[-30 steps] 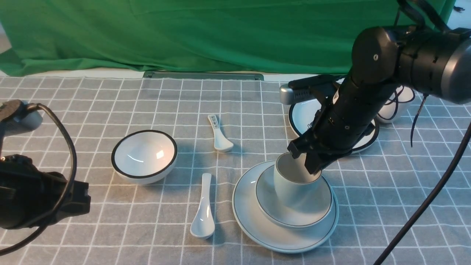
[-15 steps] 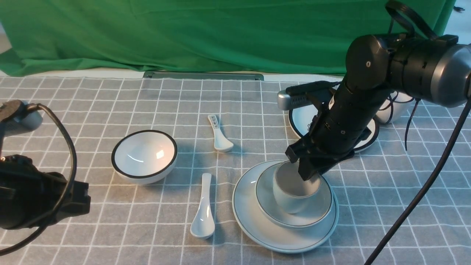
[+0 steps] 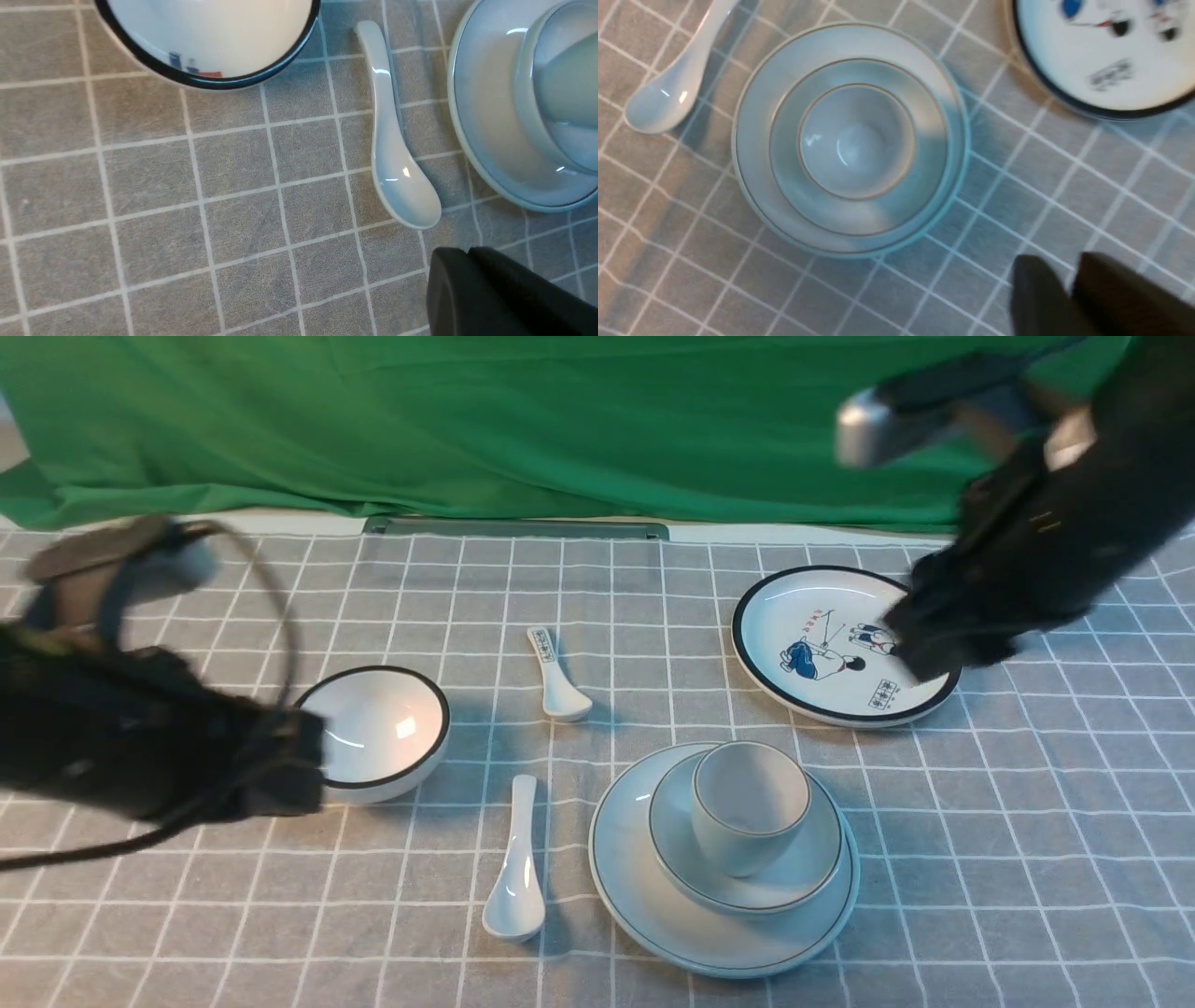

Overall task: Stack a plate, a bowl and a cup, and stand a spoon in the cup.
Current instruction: Use the left arm to grab a blue soup spoon

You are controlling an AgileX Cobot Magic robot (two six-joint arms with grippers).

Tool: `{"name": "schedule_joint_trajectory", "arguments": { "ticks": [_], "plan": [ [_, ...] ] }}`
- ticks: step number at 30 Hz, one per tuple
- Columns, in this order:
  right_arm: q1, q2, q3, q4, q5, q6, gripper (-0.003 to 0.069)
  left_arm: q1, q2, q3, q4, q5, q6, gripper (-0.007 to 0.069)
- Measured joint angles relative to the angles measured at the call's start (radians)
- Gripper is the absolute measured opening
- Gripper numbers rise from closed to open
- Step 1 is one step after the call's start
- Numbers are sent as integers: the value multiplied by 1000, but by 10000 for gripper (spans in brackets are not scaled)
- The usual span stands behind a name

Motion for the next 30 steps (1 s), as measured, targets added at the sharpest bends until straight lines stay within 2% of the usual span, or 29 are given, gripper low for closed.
{"name": "schedule_joint_trajectory", "arguments": {
  "ticks": [2,4,8,12,18,19,20,22,23,24,28,30],
  "plan": [
    [0,-99,27,-6,10,2,48,-113,95,-60,125,18,-139,0],
    [0,-178,59,-6,12,12,28,-167,157,-107,178,36,-209,0],
    [0,-332,167,-16,13,45,18,-232,299,-236,211,73,-273,0],
    [0,-469,286,-17,18,56,18,-242,426,-350,205,87,-288,11],
    [0,-674,402,-32,25,161,18,-242,583,-466,242,100,-291,111],
    [0,-718,409,-38,29,186,18,-242,614,-479,268,81,-291,170],
    [0,-723,409,-38,29,188,18,-242,620,-480,273,76,-294,185],
    [0,-762,411,-41,33,208,18,-242,656,-483,310,47,-350,293],
    [0,-767,411,-41,34,208,18,-242,659,-483,313,45,-350,293],
    [0,-781,411,-43,42,211,18,-242,683,-483,333,29,-378,365],
    [0,-784,414,-43,47,215,19,-241,726,-484,343,-3,-396,444],
    [0,-784,415,-43,48,220,19,-241,747,-484,343,-23,-398,459]
  ]
}}
